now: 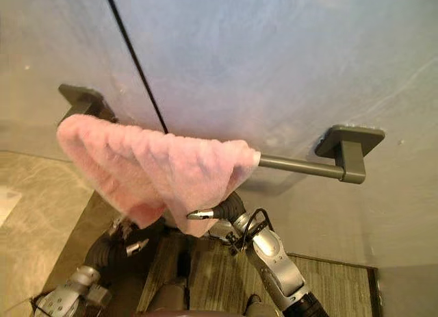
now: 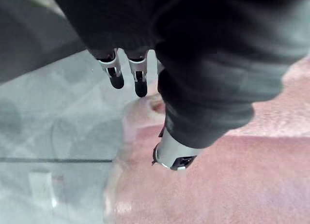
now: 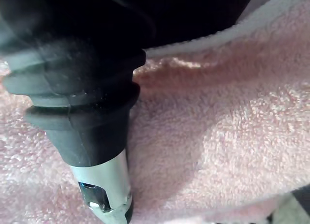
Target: Organize washtable
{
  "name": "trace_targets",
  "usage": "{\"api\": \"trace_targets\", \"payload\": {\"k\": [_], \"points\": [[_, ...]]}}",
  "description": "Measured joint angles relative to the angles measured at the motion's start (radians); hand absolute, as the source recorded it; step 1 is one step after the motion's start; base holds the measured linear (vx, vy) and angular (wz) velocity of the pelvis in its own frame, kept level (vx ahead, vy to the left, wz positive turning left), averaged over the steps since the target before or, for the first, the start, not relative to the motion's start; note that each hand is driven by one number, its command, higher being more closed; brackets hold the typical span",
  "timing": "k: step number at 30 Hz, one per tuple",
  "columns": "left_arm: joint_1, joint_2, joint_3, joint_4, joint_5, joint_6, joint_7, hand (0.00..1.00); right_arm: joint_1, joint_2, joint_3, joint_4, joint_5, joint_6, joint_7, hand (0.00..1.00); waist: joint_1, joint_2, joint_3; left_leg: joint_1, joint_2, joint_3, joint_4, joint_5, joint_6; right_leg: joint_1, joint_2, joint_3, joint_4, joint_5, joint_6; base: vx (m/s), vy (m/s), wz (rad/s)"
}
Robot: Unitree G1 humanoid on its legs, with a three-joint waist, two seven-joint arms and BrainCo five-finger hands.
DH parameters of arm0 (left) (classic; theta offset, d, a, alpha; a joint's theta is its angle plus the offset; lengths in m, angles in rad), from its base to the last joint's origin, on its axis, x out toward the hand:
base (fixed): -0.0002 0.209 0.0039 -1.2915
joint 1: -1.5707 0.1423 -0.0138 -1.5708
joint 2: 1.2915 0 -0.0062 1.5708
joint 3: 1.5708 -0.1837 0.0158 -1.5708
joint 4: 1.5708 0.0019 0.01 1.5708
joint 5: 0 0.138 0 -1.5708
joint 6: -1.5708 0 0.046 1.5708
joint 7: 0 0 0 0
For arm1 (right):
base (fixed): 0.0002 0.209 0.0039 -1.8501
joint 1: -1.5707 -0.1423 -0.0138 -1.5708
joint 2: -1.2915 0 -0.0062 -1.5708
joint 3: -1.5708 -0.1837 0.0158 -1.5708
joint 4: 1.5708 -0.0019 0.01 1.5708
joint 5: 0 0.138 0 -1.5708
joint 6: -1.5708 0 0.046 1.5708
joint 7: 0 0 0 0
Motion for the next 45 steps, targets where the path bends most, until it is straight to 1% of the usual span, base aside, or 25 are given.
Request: {"api": "trace_targets", "payload": {"k": [1,2,3,4,5,6,7,8,9,10,11,13,14,16,18,21,25,27,28,33,36,39,40,42,45], "points": [[0.002,-0.032,0.014,-0.023,0.032,-0.001,0.017,0.00,0.010,0.000,-0.013,-0.003,-0.002,0.000,-0.002,0.00,-0.004,0.003,0.001,0.002,0.007,0.024,0.128,-0.097,-0.002,0.023,-0.001,0.000,-0.004,0.007,0.006,-0.05,0.077,0.10],[0.011,-0.065,0.020,-0.047,0.070,-0.004,0.031,0.00,0.037,0.002,-0.037,-0.015,-0.003,-0.001,-0.001,0.00,-0.013,0.028,-0.013,0.023,0.021,0.043,0.155,-0.158,-0.019,0.029,0.003,-0.003,-0.005,0.013,0.012,-0.06,0.106,0.15],[0.010,-0.090,0.021,-0.062,0.096,-0.005,0.042,0.00,0.048,0.008,-0.056,-0.017,-0.004,0.000,-0.002,0.00,-0.023,0.043,-0.021,0.036,0.024,0.049,0.116,-0.175,-0.031,0.022,0.002,-0.007,0.002,0.016,0.018,-0.10,0.169,0.21],[0.004,-0.107,0.022,-0.078,0.117,-0.006,0.050,0.00,0.052,0.018,-0.072,-0.017,-0.008,0.003,-0.002,0.00,-0.031,0.047,-0.024,0.043,0.009,0.051,0.066,-0.172,-0.035,0.011,-0.009,-0.007,-0.001,0.023,0.027,-0.15,0.176,0.12],[-0.004,-0.125,0.019,-0.106,0.145,-0.006,0.064,0.00,0.053,0.036,-0.090,-0.017,-0.029,0.005,-0.002,0.00,-0.035,0.032,-0.024,0.054,-0.018,0.056,0.010,-0.153,-0.036,-0.003,-0.030,-0.004,-0.013,0.030,0.024,-0.15,0.170,0.08],[-0.014,-0.134,0.018,-0.120,0.154,-0.006,0.069,0.00,0.055,0.048,-0.096,-0.017,-0.042,0.008,-0.003,0.00,-0.036,0.021,-0.025,0.058,-0.027,0.065,-0.019,-0.140,-0.034,-0.008,-0.037,-0.002,-0.024,0.037,0.022,-0.12,0.144,0.00],[-0.022,-0.149,0.012,-0.138,0.175,-0.006,0.079,0.00,0.055,0.067,-0.105,-0.017,-0.052,0.021,-0.003,0.00,-0.034,0.002,-0.020,0.085,-0.043,0.084,-0.080,-0.104,-0.028,-0.009,-0.048,0.005,-0.042,0.053,0.024,-0.08,0.116,-0.07],[-0.034,-0.164,0.008,-0.145,0.185,-0.006,0.088,0.00,0.052,0.079,-0.108,-0.016,-0.073,0.030,-0.004,0.00,-0.032,-0.007,-0.022,0.112,-0.055,0.101,-0.123,-0.072,-0.015,-0.010,-0.052,0.022,-0.047,0.066,0.016,-0.05,0.111,-0.14],[-0.037,-0.170,0.009,-0.148,0.186,-0.006,0.094,0.00,0.048,0.084,-0.107,-0.015,-0.082,0.033,-0.004,0.00,-0.032,-0.010,-0.023,0.126,-0.061,0.108,-0.139,-0.061,-0.012,-0.010,-0.056,0.026,-0.050,0.073,0.016,-0.04,0.106,-0.27],[-0.038,-0.176,0.003,-0.160,0.192,-0.006,0.111,0.00,0.044,0.098,-0.106,-0.011,-0.094,0.042,-0.008,0.00,-0.032,-0.015,-0.026,0.149,-0.071,0.127,-0.167,-0.046,-0.004,-0.008,-0.066,0.039,-0.058,0.085,0.030,-0.02,0.097,-0.37],[-0.041,-0.183,-0.007,-0.180,0.205,-0.006,0.125,0.00,0.033,0.102,-0.106,0.002,-0.114,0.046,-0.013,0.00,-0.035,-0.016,-0.027,0.163,-0.079,0.140,-0.186,-0.036,0.004,-0.010,-0.071,0.056,-0.062,0.096,0.031,-0.02,0.089,-0.36],[-0.060,-0.200,-0.024,-0.199,0.221,-0.006,0.135,0.00,0.023,0.106,-0.105,0.005,-0.120,0.051,-0.021,0.00,-0.043,-0.015,-0.027,0.189,-0.087,0.161,-0.231,-0.013,0.011,-0.009,-0.074,0.076,-0.068,0.110,0.037,-0.01,0.065,-0.30],[-0.067,-0.212,-0.031,-0.207,0.227,-0.007,0.140,0.00,0.007,0.107,-0.100,0.016,-0.120,0.052,-0.021,0.00,-0.050,-0.016,-0.027,0.214,-0.092,0.171,-0.273,0.009,0.013,-0.009,-0.074,0.083,-0.073,0.116,0.042,-0.02,0.064,-0.24],[-0.085,-0.218,-0.037,-0.207,0.259,-0.008,0.155,0.00,-0.011,0.106,-0.093,0.022,-0.121,0.058,-0.022,0.00,-0.066,-0.016,-0.027,0.234,-0.098,0.177,-0.310,0.028,0.013,-0.007,-0.073,0.088,-0.074,0.120,0.048,-0.03,0.045,-0.13],[-0.101,-0.223,-0.045,-0.207,0.287,-0.008,0.165,0.00,-0.012,0.106,-0.087,0.022,-0.124,0.060,-0.023,0.00,-0.070,-0.016,-0.028,0.248,-0.098,0.186,-0.314,0.028,0.014,-0.006,-0.072,0.103,-0.074,0.121,0.051,-0.03,0.019,-0.16],[-0.110,-0.241,-0.058,-0.206,0.338,-0.009,0.197,0.00,-0.014,0.106,-0.087,0.024,-0.133,0.060,-0.026,0.00,-0.084,-0.014,-0.029,0.266,-0.095,0.189,-0.315,0.028,0.014,0.007,-0.070,0.107,-0.074,0.119,0.048,-0.02,0.009,-0.07],[-0.117,-0.243,-0.071,-0.197,0.339,-0.009,0.214,0.00,-0.015,0.107,-0.086,0.072,-0.150,0.060,-0.042,0.00,-0.083,-0.012,-0.039,0.271,-0.084,0.192,-0.315,0.032,0.007,0.009,-0.058,0.109,-0.073,0.117,0.046,-0.02,-0.004,-0.02],[-0.142,-0.242,-0.075,-0.162,0.352,-0.010,0.227,0.00,-0.016,0.106,-0.085,0.081,-0.150,0.060,-0.046,0.00,-0.082,-0.011,-0.040,0.271,-0.078,0.191,-0.316,0.035,0.002,0.009,-0.053,0.109,-0.075,0.116,0.047,-0.04,-0.020,0.00],[-0.170,-0.242,-0.076,-0.116,0.379,-0.009,0.247,0.00,-0.021,0.106,-0.076,0.087,-0.150,0.060,-0.046,1.00,-0.082,-0.009,-0.044,0.271,-0.072,0.190,-0.316,0.037,-0.003,0.008,-0.048,0.108,-0.075,0.116,0.047,-0.04,-0.021,-0.01],[-0.235,-0.242,-0.089,-0.033,0.486,0.018,0.314,0.00,-0.032,0.113,-0.044,0.106,-0.149,0.060,-0.067,1.00,-0.084,-0.006,-0.064,0.270,-0.056,0.190,-0.316,0.039,-0.014,0.006,-0.032,0.110,-0.075,0.115,0.044,-0.01,-0.004,0.00],[-0.273,-0.241,-0.086,0.034,0.499,0.033,0.350,0.00,-0.032,0.118,-0.031,0.107,-0.150,0.060,-0.075,1.00,-0.084,-0.009,-0.082,0.252,-0.043,0.194,-0.316,0.043,-0.019,-0.014,-0.017,0.118,-0.077,0.117,0.040,0.00,-0.023,-0.08],[-0.290,-0.241,-0.085,0.074,0.507,0.036,0.373,0.00,-0.032,0.118,-0.026,0.110,-0.149,0.058,-0.087,1.00,-0.083,-0.012,-0.093,0.247,-0.036,0.204,-0.316,0.047,-0.017,-0.028,-0.011,0.129,-0.077,0.119,0.036,0.03,-0.016,-0.11],[-0.298,-0.241,-0.085,0.084,0.515,0.037,0.381,1.00,-0.032,0.118,-0.026,0.110,-0.149,0.056,-0.089,1.00,-0.083,-0.012,-0.093,0.247,-0.035,0.205,-0.316,0.047,-0.016,-0.029,-0.010,0.130,-0.077,0.119,0.035,0.03,-0.011,-0.09],[-0.320,-0.241,-0.074,0.113,0.523,0.038,0.414,1.00,-0.033,0.120,-0.027,0.126,-0.148,0.043,-0.092,1.00,-0.084,-0.014,-0.096,0.246,-0.032,0.206,-0.316,0.049,-0.019,-0.030,-0.006,0.132,-0.077,0.120,0.036,0.02,-0.005,-0.02],[-0.356,-0.240,-0.055,0.145,0.523,0.045,0.432,1.00,-0.042,0.123,-0.026,0.140,-0.147,0.035,-0.096,1.00,-0.084,-0.014,-0.099,0.245,-0.029,0.205,-0.316,0.050,-0.020,-0.031,-0.002,0.131,-0.077,0.120,0.036,0.00,0.000,0.00]]}}
